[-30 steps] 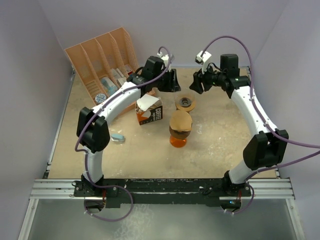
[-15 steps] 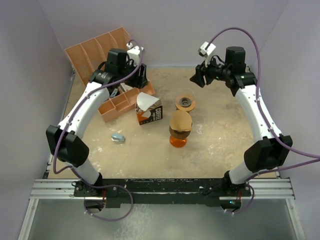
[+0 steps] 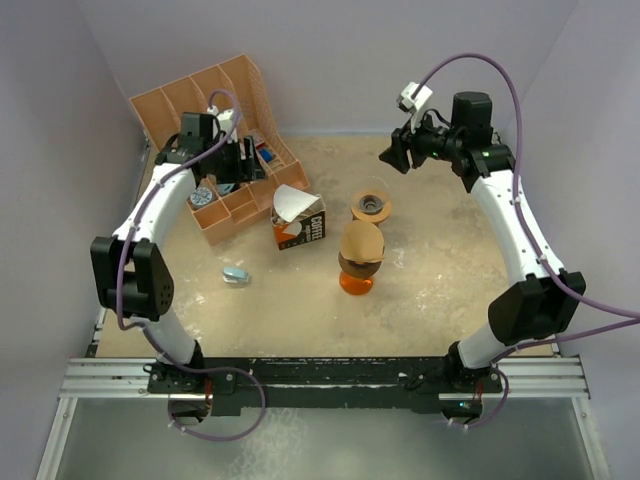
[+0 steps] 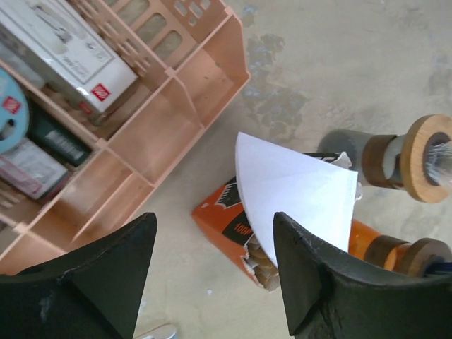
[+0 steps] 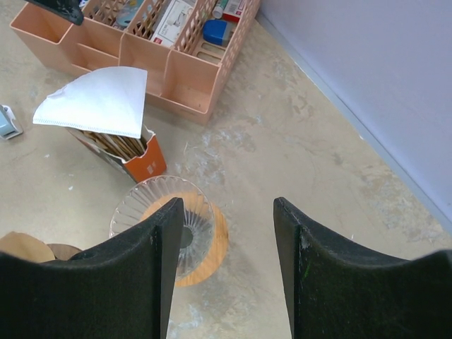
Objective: Place the coffee filter in the dripper
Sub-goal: Place the coffee filter at the coffee filter holder, then pick up the coffee filter from the coffee filter holder.
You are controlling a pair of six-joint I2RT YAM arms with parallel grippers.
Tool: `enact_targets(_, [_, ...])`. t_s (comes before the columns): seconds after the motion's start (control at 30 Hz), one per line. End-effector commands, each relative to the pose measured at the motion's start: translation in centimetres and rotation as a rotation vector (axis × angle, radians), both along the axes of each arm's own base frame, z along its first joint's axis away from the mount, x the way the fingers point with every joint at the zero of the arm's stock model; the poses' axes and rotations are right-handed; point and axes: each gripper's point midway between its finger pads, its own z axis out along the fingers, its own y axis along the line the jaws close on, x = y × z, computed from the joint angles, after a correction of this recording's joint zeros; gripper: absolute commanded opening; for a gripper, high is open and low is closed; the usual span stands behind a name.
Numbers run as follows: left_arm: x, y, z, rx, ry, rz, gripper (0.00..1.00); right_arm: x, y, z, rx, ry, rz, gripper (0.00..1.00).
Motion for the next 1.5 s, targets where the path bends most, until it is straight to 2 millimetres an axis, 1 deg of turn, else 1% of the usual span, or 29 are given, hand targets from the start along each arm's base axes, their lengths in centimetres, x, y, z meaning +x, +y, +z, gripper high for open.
enact_targets(0.0, [1.0,-2.9,0.1,-0.196,0.039,-0.048,0.65,-1.1,0.0,2.1,0.029,-0.049,0.008,0.57])
enact_targets(0.1, [1.5,-3.5,-0.7,-0.238,0.075,-0.049,0.66,-1.2,-0.1,1.9,0.028,-0.046,0.004,0.57])
enact_targets(0.2, [1.9,-3.6,-2.1,-0.243,0.122,-0.029,0.66,-1.4,-0.2,1.8,0.025,-0.045,0.003,0.57])
enact_targets(0.33, [1.9,-4.0,-3.3,-0.271,0.169,-0.022,0.63,-1.6,-0.2,1.8,0.025,-0.048,0.002,0.57])
enact_targets(0.6, [1.3,-5.2,-4.1,-0.349,0.222,-0.048,0.51,-1.6,-0.5,0.8,0.012,-0.031,-0.014,0.56])
enact_targets(0.93, [0.7,-6.3,-5.1,-0.366,0.265,-0.069,0.48,-1.7,-0.7,0.5,0.008,-0.027,-0.021,0.56])
enact_targets(1.1, [0.2,-7.3,-5.1,-0.376,0.276,-0.097,0.4,-1.7,-0.7,0.2,0.006,-0.021,-0.023,0.56])
enact_targets(1.37, [0.4,-7.3,-4.4,-0.375,0.256,-0.099,0.22,-1.8,-0.7,-0.2,0.002,-0.014,-0.024,0.56])
enact_targets(1.47, [0.6,-7.3,-4.1,-0.376,0.247,-0.103,0.13,-1.8,-0.8,-0.3,0.0,-0.012,-0.024,0.56])
